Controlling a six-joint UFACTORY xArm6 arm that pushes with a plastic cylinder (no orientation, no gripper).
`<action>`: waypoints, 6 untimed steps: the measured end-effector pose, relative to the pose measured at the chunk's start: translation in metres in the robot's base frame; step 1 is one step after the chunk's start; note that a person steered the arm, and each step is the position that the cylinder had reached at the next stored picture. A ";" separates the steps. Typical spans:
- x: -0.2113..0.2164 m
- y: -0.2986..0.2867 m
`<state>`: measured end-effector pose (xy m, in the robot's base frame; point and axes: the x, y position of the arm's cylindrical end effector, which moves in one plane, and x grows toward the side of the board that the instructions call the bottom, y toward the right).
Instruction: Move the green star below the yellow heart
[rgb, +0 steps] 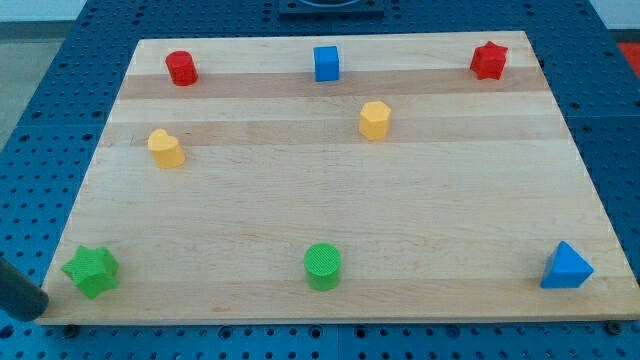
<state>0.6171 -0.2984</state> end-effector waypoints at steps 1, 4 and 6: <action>-0.009 0.004; -0.152 0.110; -0.115 0.050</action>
